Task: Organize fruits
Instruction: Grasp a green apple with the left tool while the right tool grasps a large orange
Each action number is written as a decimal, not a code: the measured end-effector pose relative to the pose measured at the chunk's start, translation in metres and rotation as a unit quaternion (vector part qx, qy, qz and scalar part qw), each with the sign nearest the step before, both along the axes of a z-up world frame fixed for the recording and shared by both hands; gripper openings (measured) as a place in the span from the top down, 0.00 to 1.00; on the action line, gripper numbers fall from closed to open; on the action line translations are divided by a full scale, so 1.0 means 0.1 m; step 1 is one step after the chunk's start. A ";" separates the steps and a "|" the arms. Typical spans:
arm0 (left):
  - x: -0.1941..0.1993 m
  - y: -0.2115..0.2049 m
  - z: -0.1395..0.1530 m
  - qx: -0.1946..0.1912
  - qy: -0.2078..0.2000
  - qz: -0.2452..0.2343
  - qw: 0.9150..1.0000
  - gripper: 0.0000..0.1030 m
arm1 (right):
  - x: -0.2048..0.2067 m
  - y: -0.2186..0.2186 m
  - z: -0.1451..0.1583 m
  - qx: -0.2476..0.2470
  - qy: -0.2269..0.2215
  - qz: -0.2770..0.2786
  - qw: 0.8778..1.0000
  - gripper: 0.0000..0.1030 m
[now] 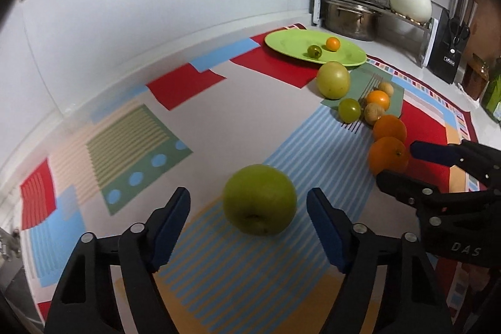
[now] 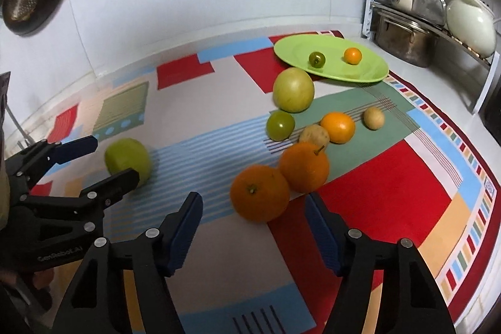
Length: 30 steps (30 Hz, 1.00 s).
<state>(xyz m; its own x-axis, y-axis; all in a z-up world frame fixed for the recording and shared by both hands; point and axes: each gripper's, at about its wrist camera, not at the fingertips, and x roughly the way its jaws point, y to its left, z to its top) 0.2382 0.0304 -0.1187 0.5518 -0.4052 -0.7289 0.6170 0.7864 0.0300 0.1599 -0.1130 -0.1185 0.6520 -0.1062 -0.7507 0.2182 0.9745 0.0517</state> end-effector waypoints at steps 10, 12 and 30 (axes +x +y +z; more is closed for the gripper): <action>0.07 -0.07 -0.06 0.005 0.022 -0.006 1.000 0.52 | 0.06 -0.03 -0.04 -0.007 0.001 0.004 1.000 0.56; 0.05 -0.09 -0.06 0.011 0.017 -0.004 1.000 0.52 | 0.06 -0.04 -0.04 -0.002 -0.001 0.009 1.000 0.57; -0.25 -0.07 0.23 -0.005 0.008 0.035 0.999 0.52 | -0.17 -0.06 0.14 0.017 -0.042 0.032 0.998 0.59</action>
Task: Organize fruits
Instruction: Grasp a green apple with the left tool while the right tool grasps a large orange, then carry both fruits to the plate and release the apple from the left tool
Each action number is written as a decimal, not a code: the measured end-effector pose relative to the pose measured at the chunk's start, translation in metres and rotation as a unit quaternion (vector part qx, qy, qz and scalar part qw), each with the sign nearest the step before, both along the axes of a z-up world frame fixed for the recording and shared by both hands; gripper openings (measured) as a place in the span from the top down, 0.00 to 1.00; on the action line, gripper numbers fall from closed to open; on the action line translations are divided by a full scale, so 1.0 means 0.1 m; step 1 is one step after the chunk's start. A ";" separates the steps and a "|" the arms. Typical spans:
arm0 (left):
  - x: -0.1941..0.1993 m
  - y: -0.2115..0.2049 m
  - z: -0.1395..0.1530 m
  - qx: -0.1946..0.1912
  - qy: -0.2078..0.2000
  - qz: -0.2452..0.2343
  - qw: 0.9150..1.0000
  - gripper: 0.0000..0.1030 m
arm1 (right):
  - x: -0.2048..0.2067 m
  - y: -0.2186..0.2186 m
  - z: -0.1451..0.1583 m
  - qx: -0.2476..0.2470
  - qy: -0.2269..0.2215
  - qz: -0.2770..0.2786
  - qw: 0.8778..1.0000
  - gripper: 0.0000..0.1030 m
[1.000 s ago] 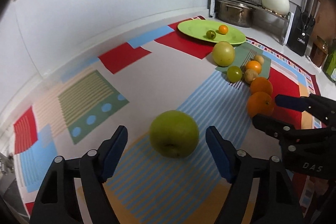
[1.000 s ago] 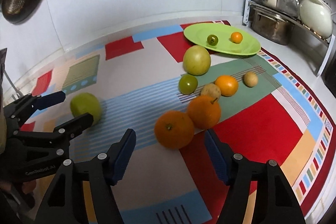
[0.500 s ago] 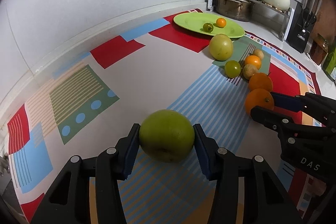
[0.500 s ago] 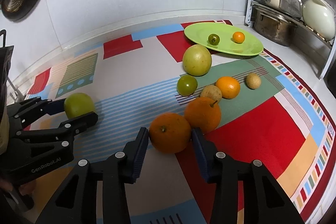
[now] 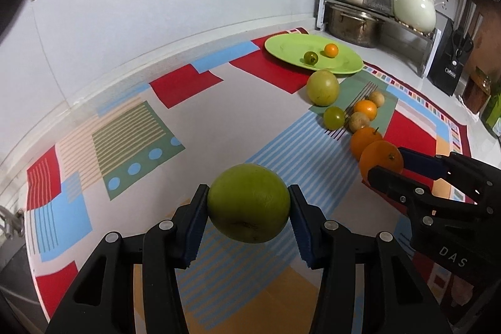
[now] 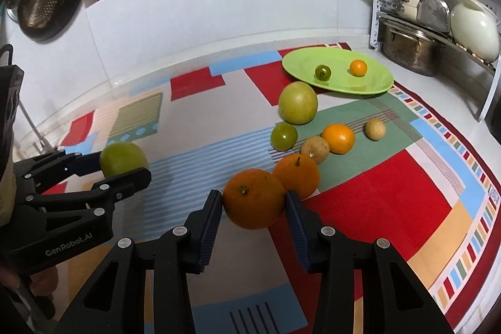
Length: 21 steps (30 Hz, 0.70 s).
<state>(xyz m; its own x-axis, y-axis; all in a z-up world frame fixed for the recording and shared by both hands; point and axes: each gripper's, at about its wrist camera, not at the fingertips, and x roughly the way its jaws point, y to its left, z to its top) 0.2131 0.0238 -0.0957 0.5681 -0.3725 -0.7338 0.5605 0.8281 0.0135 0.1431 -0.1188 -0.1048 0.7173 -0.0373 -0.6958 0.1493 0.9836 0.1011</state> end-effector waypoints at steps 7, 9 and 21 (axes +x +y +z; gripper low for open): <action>-0.15 0.00 0.16 -0.012 -0.014 0.019 1.000 0.52 | -0.15 -0.01 0.17 -0.002 -0.023 0.016 1.000 0.59; -0.21 -0.02 0.22 -0.015 -0.021 0.021 0.999 0.52 | -0.18 -0.03 0.22 -0.005 -0.029 0.020 0.999 0.59; -0.30 -0.30 0.55 -0.037 -0.059 0.041 0.997 0.52 | -0.23 -0.30 0.62 -0.024 -0.072 0.039 0.996 0.59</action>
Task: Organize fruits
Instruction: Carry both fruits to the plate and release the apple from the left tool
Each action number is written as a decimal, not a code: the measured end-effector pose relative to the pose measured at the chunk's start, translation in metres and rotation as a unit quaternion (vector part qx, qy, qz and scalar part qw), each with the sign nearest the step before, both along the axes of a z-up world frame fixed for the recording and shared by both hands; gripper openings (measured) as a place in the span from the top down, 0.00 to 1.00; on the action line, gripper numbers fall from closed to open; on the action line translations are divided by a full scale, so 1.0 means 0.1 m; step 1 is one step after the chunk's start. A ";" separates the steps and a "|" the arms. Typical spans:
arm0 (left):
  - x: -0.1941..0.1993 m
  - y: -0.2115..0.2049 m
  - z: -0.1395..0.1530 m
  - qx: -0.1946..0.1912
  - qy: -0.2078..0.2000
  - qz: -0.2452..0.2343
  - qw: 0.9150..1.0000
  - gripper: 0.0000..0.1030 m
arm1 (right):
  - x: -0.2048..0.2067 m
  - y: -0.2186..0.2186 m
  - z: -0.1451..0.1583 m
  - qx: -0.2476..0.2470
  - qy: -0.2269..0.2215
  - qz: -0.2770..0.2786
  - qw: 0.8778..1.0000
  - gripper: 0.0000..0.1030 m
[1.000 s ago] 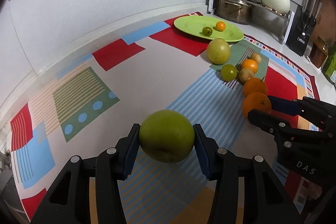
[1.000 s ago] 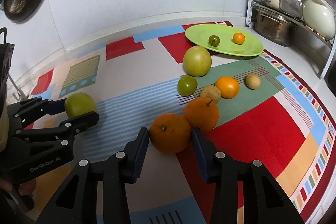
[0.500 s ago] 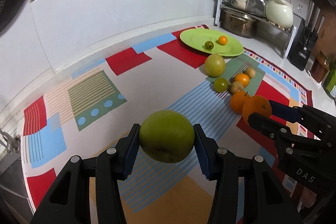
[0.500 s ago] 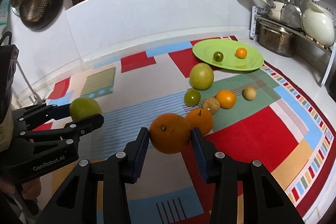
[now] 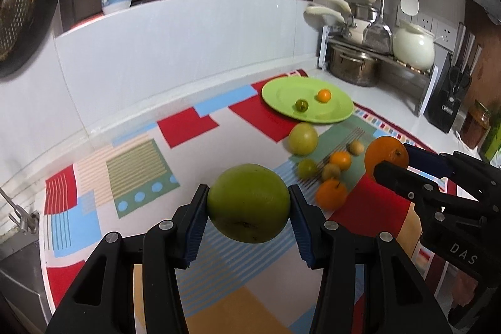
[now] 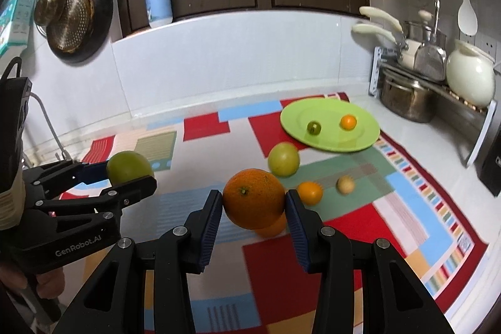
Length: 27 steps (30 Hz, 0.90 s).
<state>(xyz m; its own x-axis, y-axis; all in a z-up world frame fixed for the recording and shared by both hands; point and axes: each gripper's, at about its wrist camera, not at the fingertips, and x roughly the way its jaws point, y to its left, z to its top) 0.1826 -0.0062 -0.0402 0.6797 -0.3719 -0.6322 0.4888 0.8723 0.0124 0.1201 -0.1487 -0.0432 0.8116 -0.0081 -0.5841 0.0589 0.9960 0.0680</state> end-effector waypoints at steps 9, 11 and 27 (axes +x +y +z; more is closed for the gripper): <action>0.13 -0.49 0.25 -0.010 -0.024 0.004 1.000 0.52 | 0.15 -0.43 0.22 -0.009 -0.025 0.018 0.999 0.59; 0.20 -0.62 0.30 -0.013 -0.027 0.002 1.000 0.52 | 0.23 -0.57 0.27 -0.008 -0.027 0.021 0.999 0.59; 1.00 -1.55 0.49 -0.013 -0.028 -0.014 0.999 0.52 | 1.06 -1.45 0.50 -0.016 -0.039 0.024 0.999 0.59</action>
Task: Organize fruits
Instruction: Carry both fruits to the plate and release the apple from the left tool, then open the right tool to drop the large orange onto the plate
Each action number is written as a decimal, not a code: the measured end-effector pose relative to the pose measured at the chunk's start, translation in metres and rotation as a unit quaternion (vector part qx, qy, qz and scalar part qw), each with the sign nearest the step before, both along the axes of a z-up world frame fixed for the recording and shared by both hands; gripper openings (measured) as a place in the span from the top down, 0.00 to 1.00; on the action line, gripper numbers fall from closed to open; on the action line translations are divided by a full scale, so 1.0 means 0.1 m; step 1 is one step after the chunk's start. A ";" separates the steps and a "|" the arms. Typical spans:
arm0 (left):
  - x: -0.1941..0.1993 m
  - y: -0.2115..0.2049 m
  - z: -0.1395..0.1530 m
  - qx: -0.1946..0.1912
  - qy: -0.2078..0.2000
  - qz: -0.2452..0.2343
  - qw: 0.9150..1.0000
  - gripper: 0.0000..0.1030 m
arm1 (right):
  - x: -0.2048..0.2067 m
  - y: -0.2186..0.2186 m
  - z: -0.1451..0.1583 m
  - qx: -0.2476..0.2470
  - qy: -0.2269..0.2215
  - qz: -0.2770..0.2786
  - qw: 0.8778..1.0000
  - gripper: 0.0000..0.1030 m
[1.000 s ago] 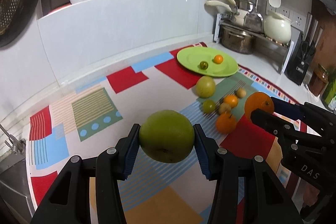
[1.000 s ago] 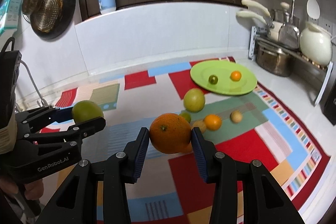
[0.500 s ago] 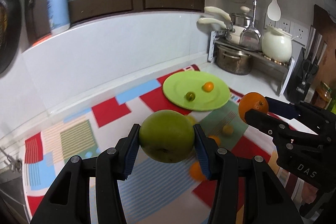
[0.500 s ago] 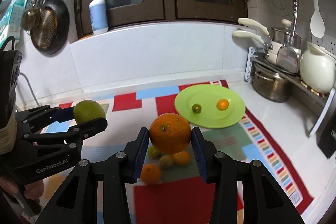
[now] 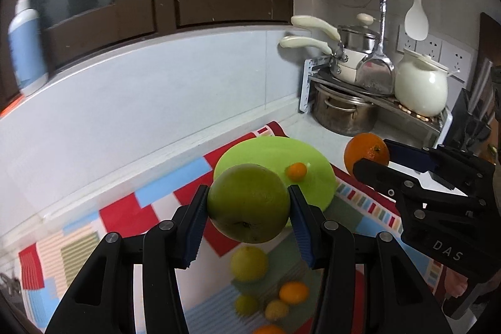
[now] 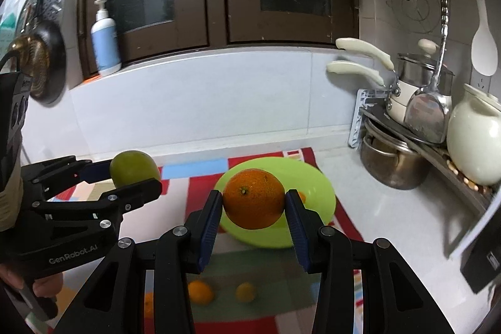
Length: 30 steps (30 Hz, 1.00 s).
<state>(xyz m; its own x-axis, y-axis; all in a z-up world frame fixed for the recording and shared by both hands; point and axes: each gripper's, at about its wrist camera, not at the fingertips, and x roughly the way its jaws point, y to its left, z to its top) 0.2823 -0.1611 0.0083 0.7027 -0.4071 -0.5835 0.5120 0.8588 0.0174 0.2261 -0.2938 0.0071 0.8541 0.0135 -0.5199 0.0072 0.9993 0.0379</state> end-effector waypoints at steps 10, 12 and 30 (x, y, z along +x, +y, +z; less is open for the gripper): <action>0.62 -0.39 -0.25 0.025 0.034 -0.010 0.999 0.52 | 0.62 -0.35 -0.21 0.007 0.021 -0.004 1.000 0.59; 0.76 -0.45 -0.34 0.032 0.039 -0.011 0.999 0.52 | 0.73 -0.42 -0.28 0.010 0.027 -0.005 1.000 0.59; 1.45 -0.75 -0.80 0.063 0.071 -0.023 0.995 0.46 | 1.46 -0.75 -0.86 0.022 0.075 -0.013 0.997 0.58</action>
<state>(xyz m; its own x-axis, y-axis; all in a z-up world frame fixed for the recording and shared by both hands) 0.4275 -0.2358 -0.0713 0.5911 -0.3548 -0.7243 0.5560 0.8298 0.0473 0.3719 -0.3687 -0.0789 0.7672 0.0182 -0.6411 0.0414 0.9961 0.0778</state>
